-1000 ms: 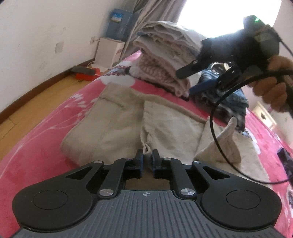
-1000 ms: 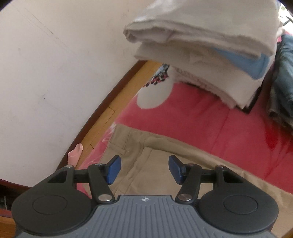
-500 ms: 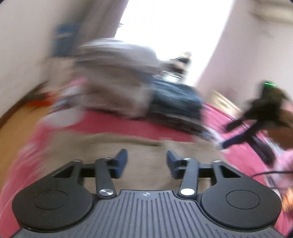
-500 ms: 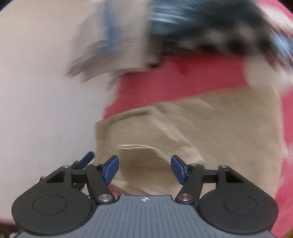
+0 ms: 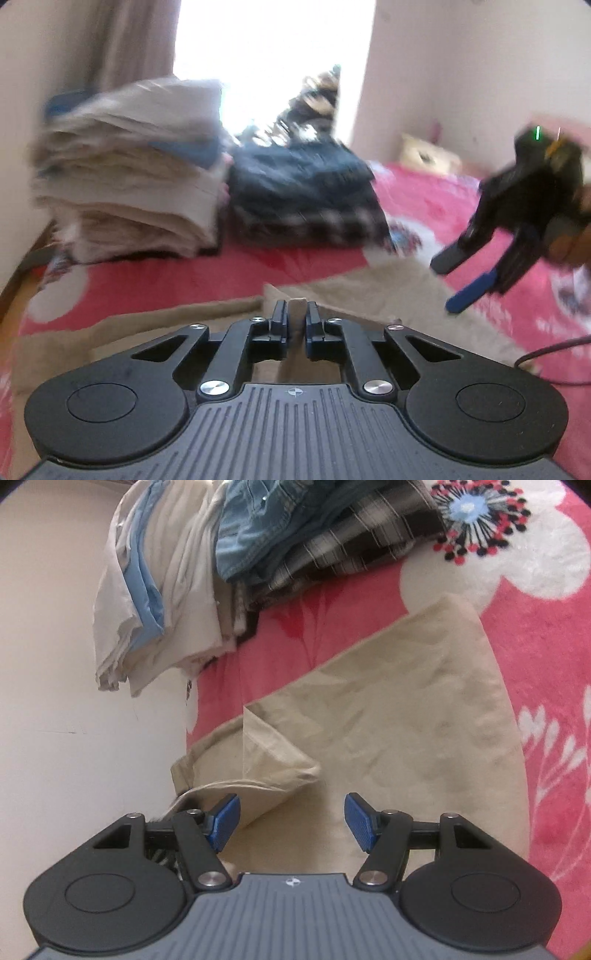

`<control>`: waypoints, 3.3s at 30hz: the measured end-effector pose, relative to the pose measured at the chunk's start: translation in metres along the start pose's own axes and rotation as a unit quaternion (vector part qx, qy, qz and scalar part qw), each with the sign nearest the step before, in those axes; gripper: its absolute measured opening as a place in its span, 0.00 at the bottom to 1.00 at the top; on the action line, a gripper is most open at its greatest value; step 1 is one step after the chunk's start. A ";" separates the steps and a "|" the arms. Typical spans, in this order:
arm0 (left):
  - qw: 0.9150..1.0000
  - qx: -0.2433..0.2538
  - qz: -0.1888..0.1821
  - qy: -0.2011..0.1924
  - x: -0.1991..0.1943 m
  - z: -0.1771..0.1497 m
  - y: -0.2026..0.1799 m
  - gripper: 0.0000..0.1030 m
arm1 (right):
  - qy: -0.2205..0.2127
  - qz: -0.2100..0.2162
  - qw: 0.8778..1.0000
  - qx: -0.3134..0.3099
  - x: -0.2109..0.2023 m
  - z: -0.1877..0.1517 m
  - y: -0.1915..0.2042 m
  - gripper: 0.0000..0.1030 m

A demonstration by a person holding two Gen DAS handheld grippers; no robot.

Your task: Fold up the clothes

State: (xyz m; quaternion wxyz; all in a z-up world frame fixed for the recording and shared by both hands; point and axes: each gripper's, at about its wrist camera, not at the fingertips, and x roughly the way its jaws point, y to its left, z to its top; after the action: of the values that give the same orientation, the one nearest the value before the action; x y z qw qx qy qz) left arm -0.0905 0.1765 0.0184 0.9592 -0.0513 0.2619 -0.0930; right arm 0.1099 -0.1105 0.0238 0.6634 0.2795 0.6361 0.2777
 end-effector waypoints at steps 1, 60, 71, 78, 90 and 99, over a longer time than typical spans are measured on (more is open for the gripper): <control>1.000 -0.022 0.010 -0.018 -0.014 0.001 0.004 0.06 | 0.000 0.001 1.000 -0.002 0.002 0.002 0.002 0.63; 0.976 -0.136 0.069 0.157 -0.055 -0.061 0.079 0.44 | 0.110 -0.066 0.953 -0.274 0.186 -0.040 0.178 0.56; 0.969 -0.179 0.044 0.166 -0.062 -0.047 0.088 0.30 | 0.117 -0.065 0.954 -0.267 0.188 -0.042 0.171 0.56; 0.962 -0.199 0.059 0.175 -0.050 -0.051 0.092 0.25 | 0.118 -0.062 0.955 -0.263 0.189 -0.042 0.176 0.57; 0.985 -0.127 0.059 0.103 -0.060 -0.037 0.059 0.09 | 0.157 -0.113 0.929 -0.317 0.221 -0.055 0.209 0.65; 0.991 -0.095 0.036 0.089 -0.056 -0.034 0.043 0.07 | 0.154 -0.159 0.916 -0.334 0.230 -0.062 0.213 0.38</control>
State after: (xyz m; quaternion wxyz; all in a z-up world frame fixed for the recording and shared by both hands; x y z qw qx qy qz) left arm -0.1491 0.2287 0.0103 0.9256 -0.1248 0.3552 -0.0376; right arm 0.0536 0.2037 0.0178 0.6477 -0.1092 0.6367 0.4040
